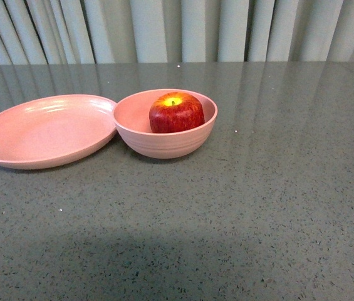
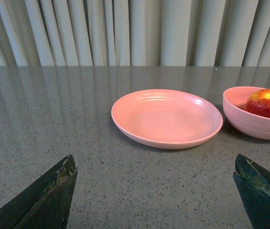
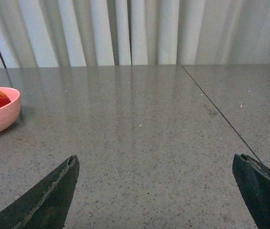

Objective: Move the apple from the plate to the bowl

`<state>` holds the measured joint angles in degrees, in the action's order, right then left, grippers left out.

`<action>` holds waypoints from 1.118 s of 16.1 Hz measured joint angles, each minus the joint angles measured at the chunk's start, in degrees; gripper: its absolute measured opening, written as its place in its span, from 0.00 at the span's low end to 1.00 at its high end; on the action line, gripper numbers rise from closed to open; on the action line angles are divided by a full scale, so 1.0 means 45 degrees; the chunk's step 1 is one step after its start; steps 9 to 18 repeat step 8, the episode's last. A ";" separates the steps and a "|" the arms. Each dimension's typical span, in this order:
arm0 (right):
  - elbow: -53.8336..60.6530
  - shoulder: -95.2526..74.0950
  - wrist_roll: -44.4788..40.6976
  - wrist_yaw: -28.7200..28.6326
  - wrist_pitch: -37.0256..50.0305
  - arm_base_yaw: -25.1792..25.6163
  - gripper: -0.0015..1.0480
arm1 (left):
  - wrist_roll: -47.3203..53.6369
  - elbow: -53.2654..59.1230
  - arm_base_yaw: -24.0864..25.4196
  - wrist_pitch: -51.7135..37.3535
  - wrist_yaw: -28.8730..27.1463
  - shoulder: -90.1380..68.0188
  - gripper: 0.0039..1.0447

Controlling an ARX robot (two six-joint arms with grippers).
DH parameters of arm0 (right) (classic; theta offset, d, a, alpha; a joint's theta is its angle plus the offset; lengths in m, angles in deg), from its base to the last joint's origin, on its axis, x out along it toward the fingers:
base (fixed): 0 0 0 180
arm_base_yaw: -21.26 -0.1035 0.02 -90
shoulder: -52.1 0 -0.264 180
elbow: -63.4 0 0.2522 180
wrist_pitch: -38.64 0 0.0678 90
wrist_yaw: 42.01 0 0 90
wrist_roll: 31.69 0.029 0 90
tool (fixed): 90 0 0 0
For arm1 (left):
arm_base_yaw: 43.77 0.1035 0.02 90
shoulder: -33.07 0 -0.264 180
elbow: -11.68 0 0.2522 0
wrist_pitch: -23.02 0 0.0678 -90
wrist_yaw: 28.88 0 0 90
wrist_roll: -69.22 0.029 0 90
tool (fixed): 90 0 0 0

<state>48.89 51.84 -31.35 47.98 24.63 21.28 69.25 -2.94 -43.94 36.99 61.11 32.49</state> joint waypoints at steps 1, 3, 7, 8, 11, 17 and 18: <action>0.0000 0.0000 0.0000 0.0000 0.0005 0.0000 0.94 | 0.0000 0.0000 0.0000 0.0000 0.0000 0.0000 0.94; 0.0000 -0.0005 0.0000 0.0000 0.0005 0.0000 0.94 | 0.0000 0.0000 0.0000 0.0000 0.0000 0.0000 0.94; 0.0000 -0.0005 0.0000 0.0000 0.0005 0.0000 0.94 | 0.0000 0.0000 0.0000 0.0000 0.0000 0.0000 0.94; 0.0000 0.0000 0.0000 0.0000 0.0005 0.0000 0.94 | 0.0000 0.0000 0.0000 0.0000 0.0000 0.0000 0.94; 0.0000 0.0000 0.0000 0.0000 0.0005 0.0000 0.94 | 0.0000 0.0000 0.0000 0.0000 0.0000 0.0000 0.94; 0.0000 0.0000 0.0000 0.0000 0.0005 0.0000 0.94 | 0.0000 0.0000 0.0000 0.0000 0.0000 0.0000 0.94; 0.0000 0.0000 0.0000 0.0000 0.0005 0.0000 0.94 | 0.0000 0.0000 0.0000 0.0000 0.0000 0.0000 0.94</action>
